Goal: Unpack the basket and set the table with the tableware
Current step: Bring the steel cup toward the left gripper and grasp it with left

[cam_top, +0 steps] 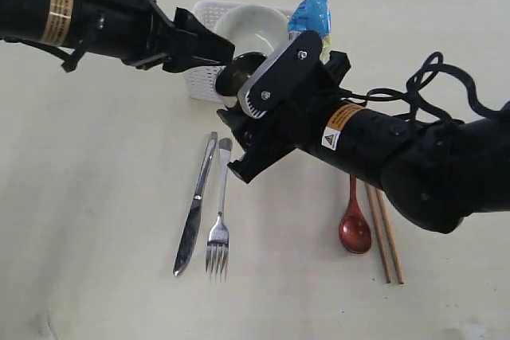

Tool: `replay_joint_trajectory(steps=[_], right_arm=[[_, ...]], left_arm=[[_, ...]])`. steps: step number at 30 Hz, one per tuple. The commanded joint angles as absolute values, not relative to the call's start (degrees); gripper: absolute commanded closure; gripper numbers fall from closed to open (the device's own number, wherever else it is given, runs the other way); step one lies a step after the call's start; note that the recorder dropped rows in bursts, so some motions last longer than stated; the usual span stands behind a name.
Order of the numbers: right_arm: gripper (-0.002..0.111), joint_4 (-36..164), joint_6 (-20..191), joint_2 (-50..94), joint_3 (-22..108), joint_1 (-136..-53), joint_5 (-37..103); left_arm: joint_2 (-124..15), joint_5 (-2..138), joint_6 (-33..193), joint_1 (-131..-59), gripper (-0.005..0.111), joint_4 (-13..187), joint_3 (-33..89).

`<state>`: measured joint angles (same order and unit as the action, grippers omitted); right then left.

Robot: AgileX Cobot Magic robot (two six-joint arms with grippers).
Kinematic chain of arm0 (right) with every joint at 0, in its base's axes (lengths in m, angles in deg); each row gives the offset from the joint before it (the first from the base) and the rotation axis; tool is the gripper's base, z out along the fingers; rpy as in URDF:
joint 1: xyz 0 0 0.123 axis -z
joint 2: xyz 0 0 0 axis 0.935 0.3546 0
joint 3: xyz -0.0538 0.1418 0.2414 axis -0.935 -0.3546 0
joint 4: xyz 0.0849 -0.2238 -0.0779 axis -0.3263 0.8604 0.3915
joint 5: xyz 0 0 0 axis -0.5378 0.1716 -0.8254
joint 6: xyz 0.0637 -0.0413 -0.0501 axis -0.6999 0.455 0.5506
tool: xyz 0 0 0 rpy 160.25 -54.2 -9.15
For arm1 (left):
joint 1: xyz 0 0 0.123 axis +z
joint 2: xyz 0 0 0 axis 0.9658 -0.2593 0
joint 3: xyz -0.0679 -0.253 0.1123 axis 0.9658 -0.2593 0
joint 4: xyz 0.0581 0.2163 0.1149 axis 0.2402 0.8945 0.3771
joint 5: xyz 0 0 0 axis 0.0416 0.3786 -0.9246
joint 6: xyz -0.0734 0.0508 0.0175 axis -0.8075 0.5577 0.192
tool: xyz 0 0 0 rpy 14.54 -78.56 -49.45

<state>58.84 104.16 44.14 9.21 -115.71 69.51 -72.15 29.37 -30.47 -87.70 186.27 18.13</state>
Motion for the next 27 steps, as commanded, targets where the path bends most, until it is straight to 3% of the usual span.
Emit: replay_joint_trajectory(steps=[1,17,20,27], right_arm=[[0.109,58.8,104.0,44.0,9.1,-115.8,68.5],[0.109,62.9,104.1,44.0,8.9,-116.1,71.1],[0.109,62.9,104.1,44.0,8.9,-116.1,71.8],[0.109,62.9,103.7,44.0,8.9,-116.1,71.8]], left_arm=[[-72.2,34.6,-31.4,-90.7,0.046,186.6,18.5],[-78.1,34.8,-32.0,-91.2,0.050,186.6,18.5],[-78.9,34.3,-32.0,-91.2,0.062,186.6,18.5],[-78.9,33.3,-32.0,-91.2,0.106,186.6,18.5]])
